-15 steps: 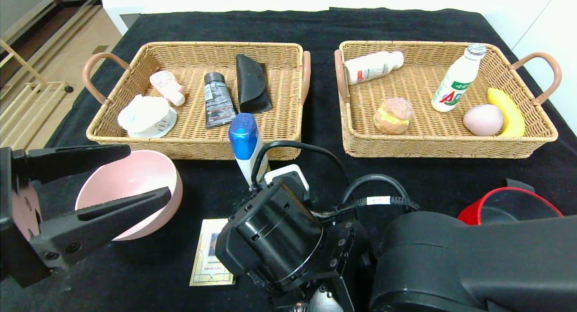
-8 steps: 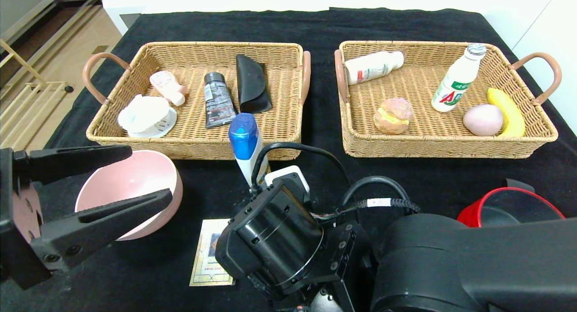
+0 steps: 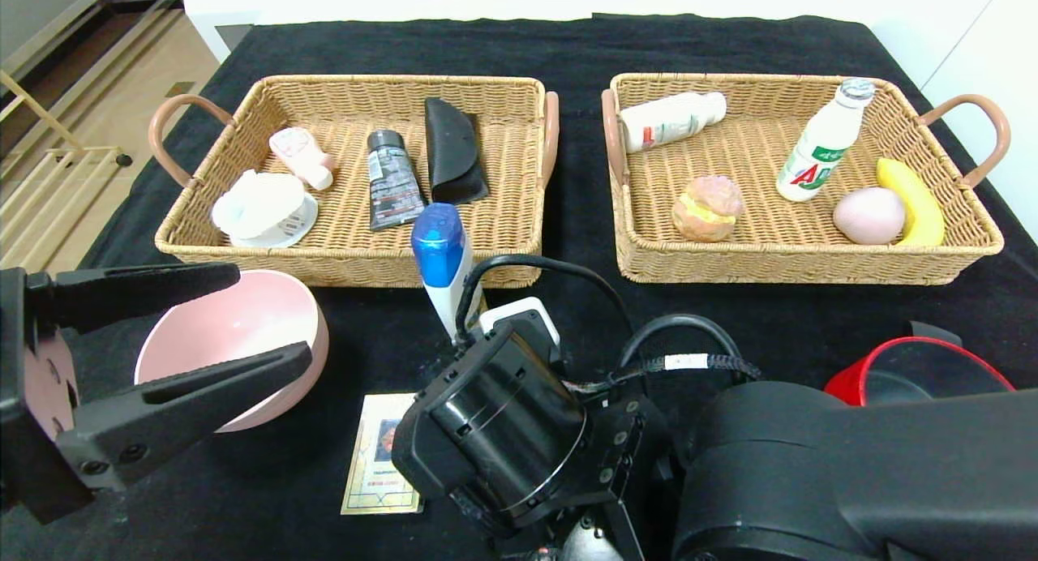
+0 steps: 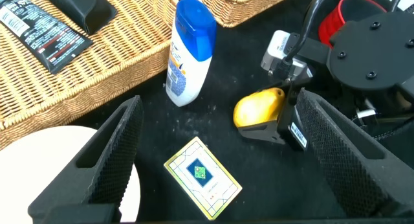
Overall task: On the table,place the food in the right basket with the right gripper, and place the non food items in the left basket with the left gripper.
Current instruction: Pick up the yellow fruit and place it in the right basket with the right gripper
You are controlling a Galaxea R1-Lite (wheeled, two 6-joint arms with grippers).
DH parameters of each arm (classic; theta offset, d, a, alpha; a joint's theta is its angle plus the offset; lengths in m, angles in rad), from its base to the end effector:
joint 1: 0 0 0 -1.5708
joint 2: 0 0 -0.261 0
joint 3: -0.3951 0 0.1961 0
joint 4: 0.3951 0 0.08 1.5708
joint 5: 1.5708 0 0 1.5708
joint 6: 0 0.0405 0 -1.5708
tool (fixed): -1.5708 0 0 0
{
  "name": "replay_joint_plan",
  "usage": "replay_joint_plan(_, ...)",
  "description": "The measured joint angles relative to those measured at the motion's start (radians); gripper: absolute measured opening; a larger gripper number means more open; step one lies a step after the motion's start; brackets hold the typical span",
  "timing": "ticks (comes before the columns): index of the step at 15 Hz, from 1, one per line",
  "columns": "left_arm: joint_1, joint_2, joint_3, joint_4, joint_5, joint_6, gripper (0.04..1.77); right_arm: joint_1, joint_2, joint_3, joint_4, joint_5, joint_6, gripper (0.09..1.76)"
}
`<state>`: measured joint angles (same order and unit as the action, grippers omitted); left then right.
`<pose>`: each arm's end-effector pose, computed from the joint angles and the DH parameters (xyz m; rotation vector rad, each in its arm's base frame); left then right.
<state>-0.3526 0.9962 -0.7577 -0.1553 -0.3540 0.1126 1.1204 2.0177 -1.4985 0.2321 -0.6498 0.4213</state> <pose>0.1542 -0.0717 0.2399 0.1078 0.0451 -0.7102 0.1916 0.3399 0.1345 -0.1804 0.5555 0.3333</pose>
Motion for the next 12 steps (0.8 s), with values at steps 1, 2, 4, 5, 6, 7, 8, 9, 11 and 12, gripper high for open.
replay_joint_plan(1,0.0,0.0,0.0,-0.001,0.0,0.0,1.72,0.0,-0.003,-0.001,0.001,0.0,-0.001,1.21)
replay_joint_plan(2,0.0,0.0,0.0,-0.001,0.0,0.0,1.72,0.0,-0.011,-0.005,0.001,0.0,-0.002,1.21)
replay_joint_plan(4,0.0,0.0,0.0,-0.001,0.0,0.0,1.72,-0.001,-0.036,-0.008,0.005,0.0,-0.001,1.21)
replay_joint_plan(5,0.0,0.0,0.0,-0.001,0.0,0.0,1.72,-0.008,-0.051,-0.009,0.008,0.0,-0.001,1.21)
replay_joint_plan(6,0.0,0.001,0.0,-0.001,0.0,0.0,1.72,-0.021,-0.069,-0.01,0.008,0.0,-0.001,1.21)
replay_joint_plan(7,0.0,0.001,0.0,-0.001,0.0,0.0,1.72,-0.038,-0.091,-0.011,0.008,0.001,0.001,1.21)
replay_joint_plan(8,0.0,0.003,0.001,-0.001,0.0,0.0,1.72,-0.058,-0.113,-0.012,0.007,0.003,0.003,1.21)
replay_joint_plan(9,0.0,0.003,0.003,-0.002,0.0,0.0,1.72,-0.083,-0.137,-0.014,0.006,0.007,0.002,1.21)
replay_joint_plan(11,0.0,0.006,0.005,-0.002,0.0,0.003,1.72,-0.127,-0.183,-0.019,0.005,0.009,0.003,1.21)
replay_joint_plan(12,0.0,0.008,0.007,-0.001,0.0,0.008,1.72,-0.151,-0.206,-0.022,0.005,0.01,0.001,1.21)
